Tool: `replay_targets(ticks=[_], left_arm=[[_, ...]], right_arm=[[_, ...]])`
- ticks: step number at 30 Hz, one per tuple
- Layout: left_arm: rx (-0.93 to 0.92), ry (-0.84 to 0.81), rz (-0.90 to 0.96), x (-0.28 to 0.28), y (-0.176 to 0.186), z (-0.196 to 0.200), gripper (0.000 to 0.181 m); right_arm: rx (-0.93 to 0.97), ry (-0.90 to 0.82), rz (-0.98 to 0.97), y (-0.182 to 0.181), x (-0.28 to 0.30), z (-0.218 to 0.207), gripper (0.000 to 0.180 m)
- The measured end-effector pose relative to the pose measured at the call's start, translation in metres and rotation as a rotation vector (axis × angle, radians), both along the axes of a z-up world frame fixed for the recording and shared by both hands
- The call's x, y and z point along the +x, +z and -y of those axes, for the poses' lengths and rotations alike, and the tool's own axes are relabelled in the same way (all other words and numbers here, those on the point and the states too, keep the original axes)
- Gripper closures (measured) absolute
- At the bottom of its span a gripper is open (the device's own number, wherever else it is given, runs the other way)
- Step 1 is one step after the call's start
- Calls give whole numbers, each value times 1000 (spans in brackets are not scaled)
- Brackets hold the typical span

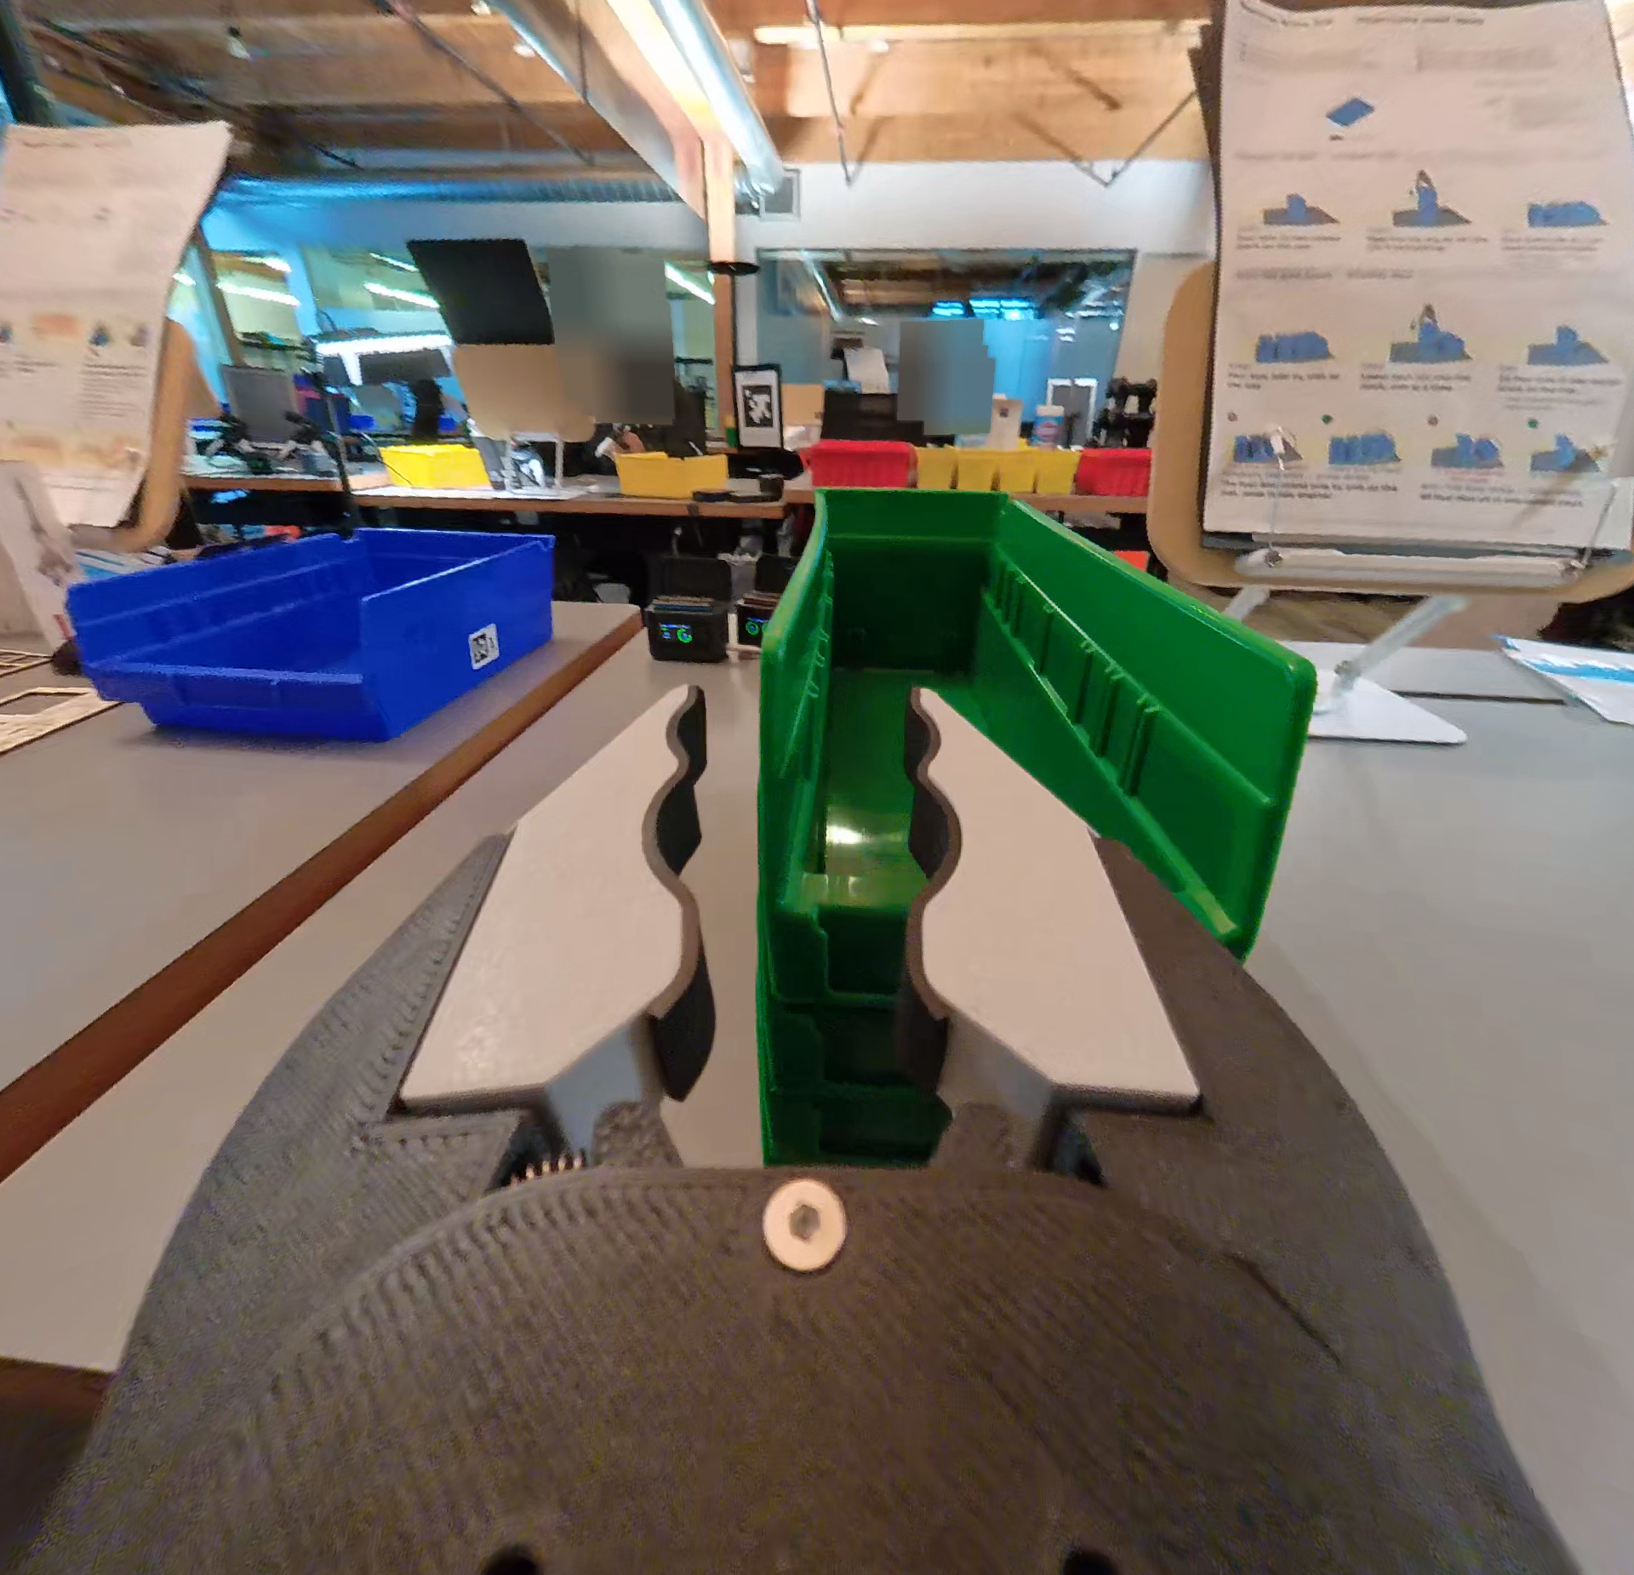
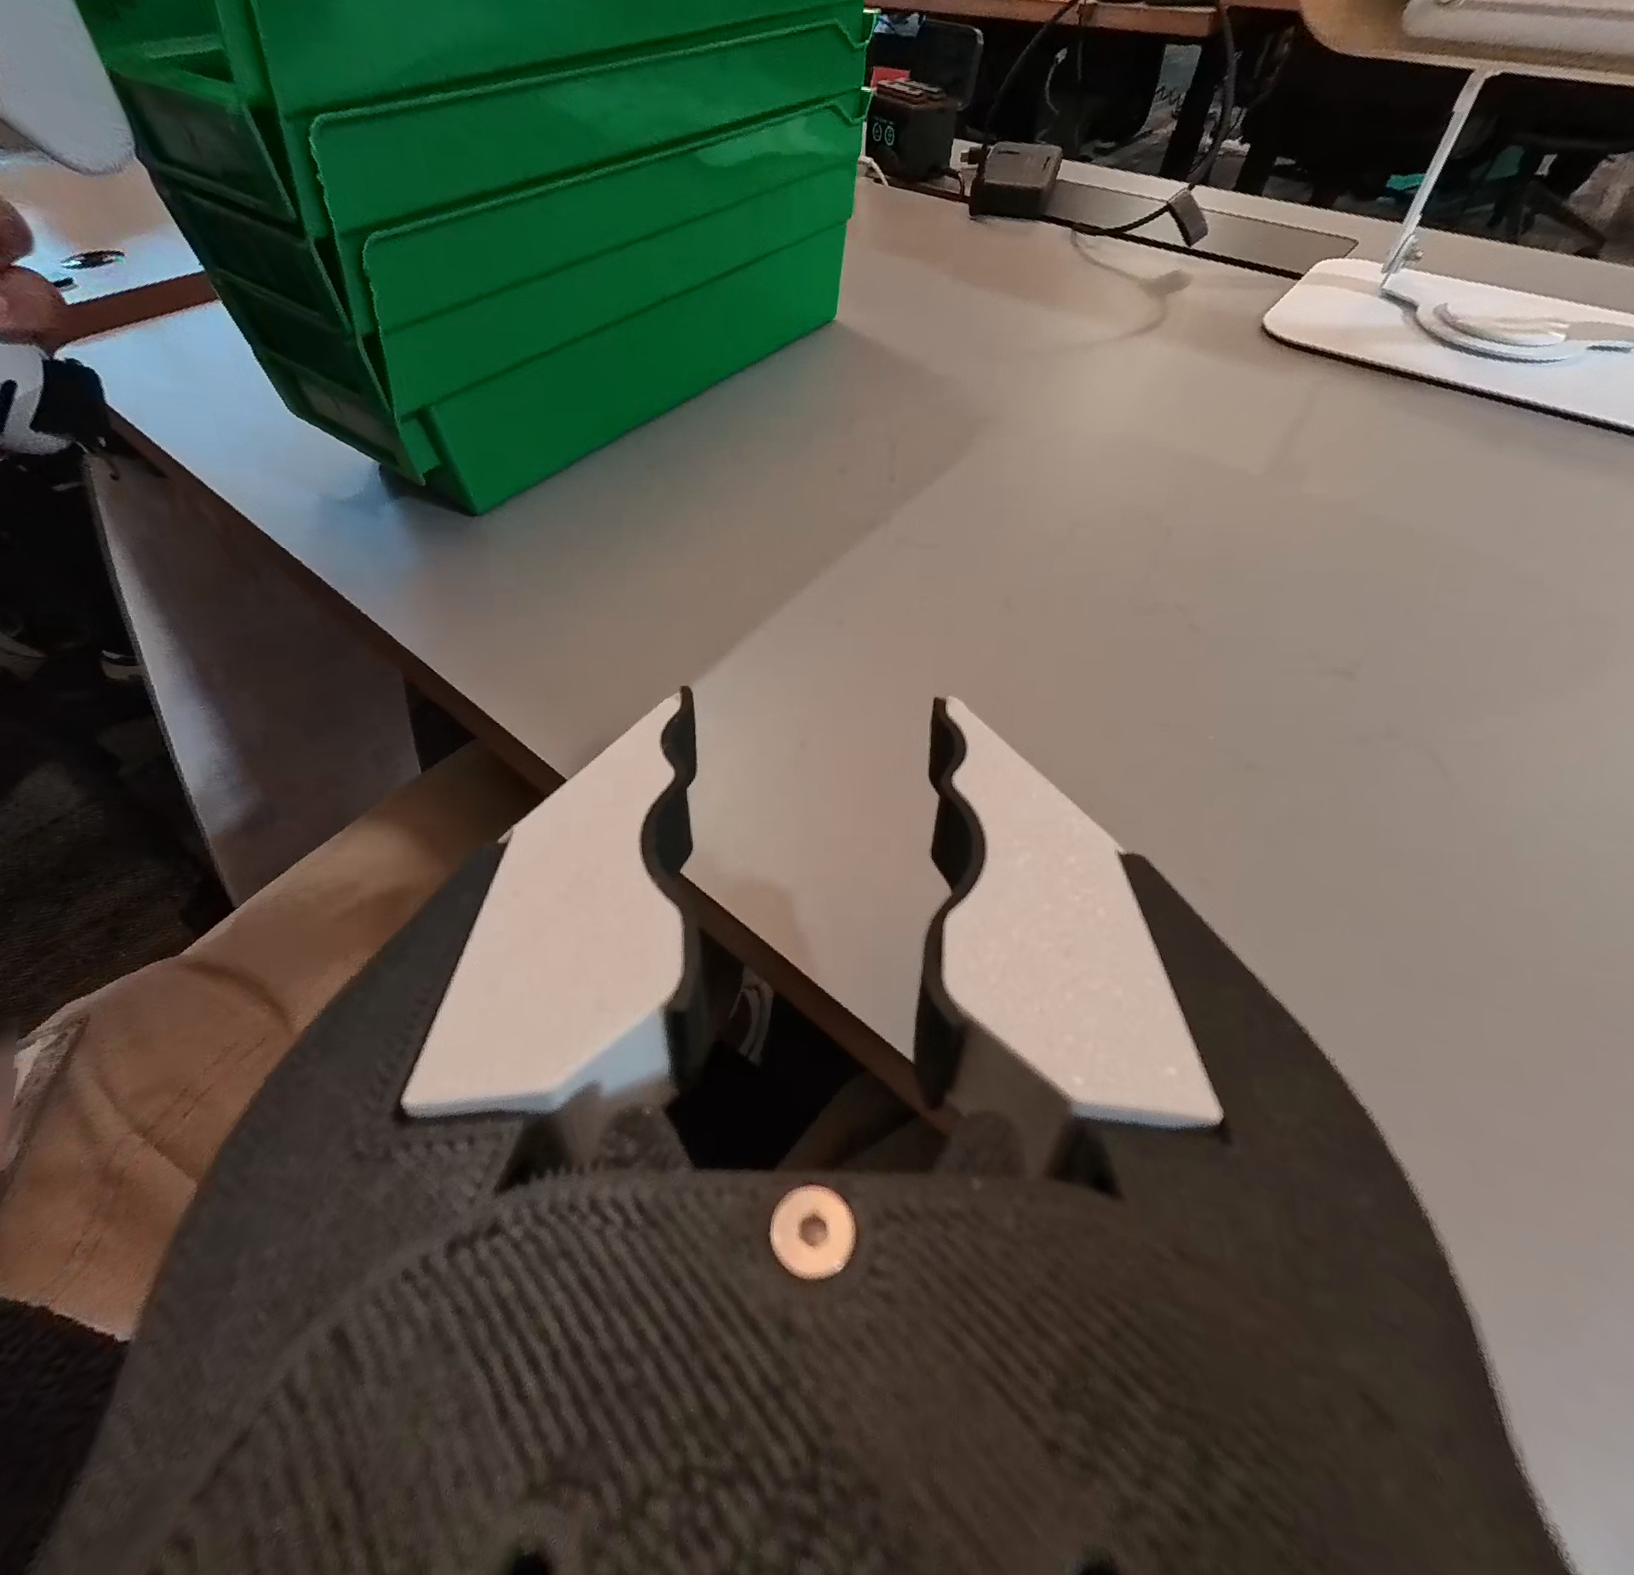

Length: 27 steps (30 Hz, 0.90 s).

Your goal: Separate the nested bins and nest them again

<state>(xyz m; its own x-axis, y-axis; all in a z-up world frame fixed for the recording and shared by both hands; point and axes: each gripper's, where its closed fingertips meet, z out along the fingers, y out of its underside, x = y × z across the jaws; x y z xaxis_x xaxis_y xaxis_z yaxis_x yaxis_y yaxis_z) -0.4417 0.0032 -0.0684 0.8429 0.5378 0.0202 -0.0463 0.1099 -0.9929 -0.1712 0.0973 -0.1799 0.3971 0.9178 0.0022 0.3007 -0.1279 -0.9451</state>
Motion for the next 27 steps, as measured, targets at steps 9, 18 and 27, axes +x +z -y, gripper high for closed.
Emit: replay_targets(ticks=[9,18,27], left_arm=[[-141,-52,-16,-14,3,-12,141],[-212,-211,96,-11,-5,-20,179],[-103,-162,165,-19,-1,-17,181]], right_arm=[[-13,8,1,-2,-1,2,127],[-1,9,9,-3,-3,3,127],[0,9,11,-3,-3,2,127]])
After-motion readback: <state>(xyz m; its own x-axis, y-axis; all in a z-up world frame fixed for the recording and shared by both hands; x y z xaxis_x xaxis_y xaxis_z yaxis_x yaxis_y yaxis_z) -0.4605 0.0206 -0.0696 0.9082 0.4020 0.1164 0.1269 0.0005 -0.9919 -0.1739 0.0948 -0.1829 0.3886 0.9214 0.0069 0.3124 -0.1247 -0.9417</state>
